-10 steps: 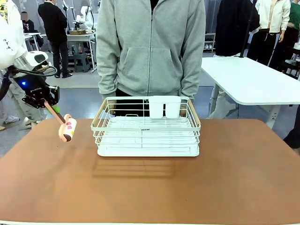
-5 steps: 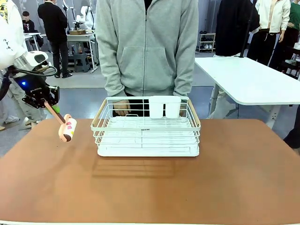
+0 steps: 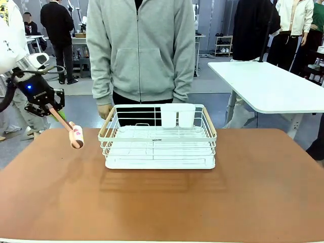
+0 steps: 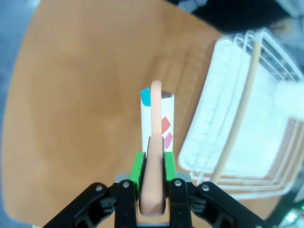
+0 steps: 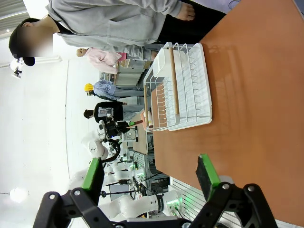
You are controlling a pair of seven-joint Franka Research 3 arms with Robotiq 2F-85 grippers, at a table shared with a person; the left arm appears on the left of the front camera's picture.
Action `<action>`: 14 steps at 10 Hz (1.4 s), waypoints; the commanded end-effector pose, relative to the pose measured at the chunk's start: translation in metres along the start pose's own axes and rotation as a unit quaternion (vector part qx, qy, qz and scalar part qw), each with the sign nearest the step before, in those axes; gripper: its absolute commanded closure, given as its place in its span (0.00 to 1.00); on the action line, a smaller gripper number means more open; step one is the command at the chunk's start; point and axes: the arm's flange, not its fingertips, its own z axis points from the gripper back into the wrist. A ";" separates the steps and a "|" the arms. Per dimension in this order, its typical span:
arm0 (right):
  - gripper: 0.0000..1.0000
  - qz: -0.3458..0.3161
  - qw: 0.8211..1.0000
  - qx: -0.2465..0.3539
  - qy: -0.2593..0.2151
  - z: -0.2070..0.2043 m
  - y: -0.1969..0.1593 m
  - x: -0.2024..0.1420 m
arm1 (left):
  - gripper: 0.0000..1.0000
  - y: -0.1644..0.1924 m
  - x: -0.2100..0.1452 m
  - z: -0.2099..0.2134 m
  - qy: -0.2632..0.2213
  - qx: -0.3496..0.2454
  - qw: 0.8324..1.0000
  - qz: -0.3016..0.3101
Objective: Clean the table.
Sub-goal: Place the Lint Roller down when the Dish drying rack is positioned in the middle of the table.
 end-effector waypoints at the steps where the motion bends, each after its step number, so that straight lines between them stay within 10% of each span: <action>1: 0.00 0.005 1.000 0.007 -0.001 0.000 0.002 -0.004 | 0.78 -0.012 -0.001 0.002 -0.045 -0.039 0.989 0.134; 5: 0.00 0.005 1.000 0.007 -0.001 0.000 0.002 -0.004 | 0.78 0.005 -0.002 -0.035 -0.184 -0.082 0.923 0.327; 14: 0.00 0.005 1.000 0.007 -0.001 0.000 0.002 -0.004 | 0.78 0.074 0.011 -0.111 -0.175 -0.123 0.872 0.440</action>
